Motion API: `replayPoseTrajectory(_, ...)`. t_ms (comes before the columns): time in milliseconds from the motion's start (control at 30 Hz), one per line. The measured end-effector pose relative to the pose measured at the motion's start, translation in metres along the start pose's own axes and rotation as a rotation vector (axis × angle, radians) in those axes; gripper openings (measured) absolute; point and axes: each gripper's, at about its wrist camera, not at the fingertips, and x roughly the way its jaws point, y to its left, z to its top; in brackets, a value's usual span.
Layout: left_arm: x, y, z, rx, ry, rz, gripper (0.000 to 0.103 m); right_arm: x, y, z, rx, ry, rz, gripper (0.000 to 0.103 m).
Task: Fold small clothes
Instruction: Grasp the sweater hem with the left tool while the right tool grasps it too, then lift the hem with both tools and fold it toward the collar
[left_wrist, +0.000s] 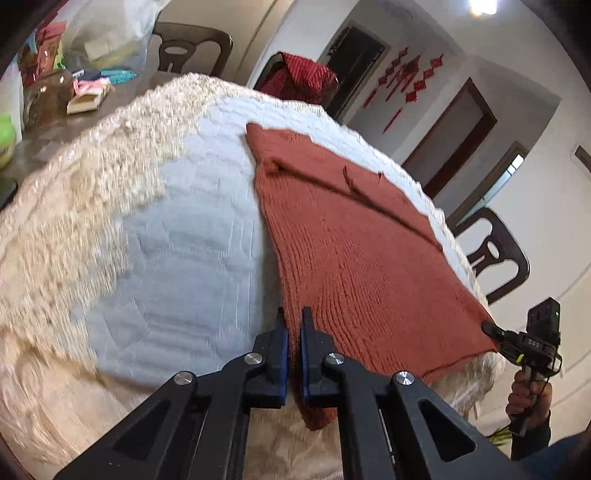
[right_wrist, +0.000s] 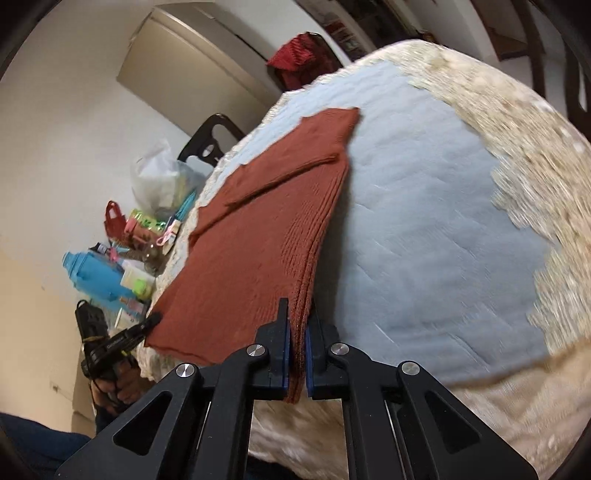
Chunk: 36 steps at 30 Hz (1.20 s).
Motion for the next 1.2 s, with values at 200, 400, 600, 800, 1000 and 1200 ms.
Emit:
replayPoseTrajectory(200,0.006,0.006,-0.006,-0.023,0.007,-0.014,0.007,0.012,-0.013,-0.009,0.026,0.033,-0.003,0.005)
replayPoseTrajectory(400,0.007,0.004,-0.007,-0.017,0.004,-0.028,0.007,0.014,-0.009,-0.008,-0.006,0.048,-0.005,0.005)
replayPoseTrajectory(600,0.005,0.002,-0.005,-0.009,-0.001,-0.043,0.006,0.015,-0.008,-0.007,-0.018,0.064,0.002,0.006)
replayPoseTrajectory(800,-0.011,-0.006,0.006,-0.003,-0.061,-0.105,0.006,0.0,0.006,-0.004,-0.057,0.028,0.101,0.006)
replayPoseTrajectory(1000,-0.019,-0.01,0.035,-0.008,-0.149,-0.152,0.006,-0.005,0.014,0.02,-0.067,-0.036,0.156,0.006)
replayPoseTrajectory(1200,-0.009,-0.015,0.08,-0.016,-0.202,-0.165,0.006,-0.003,0.022,0.058,-0.084,-0.107,0.175,0.006)
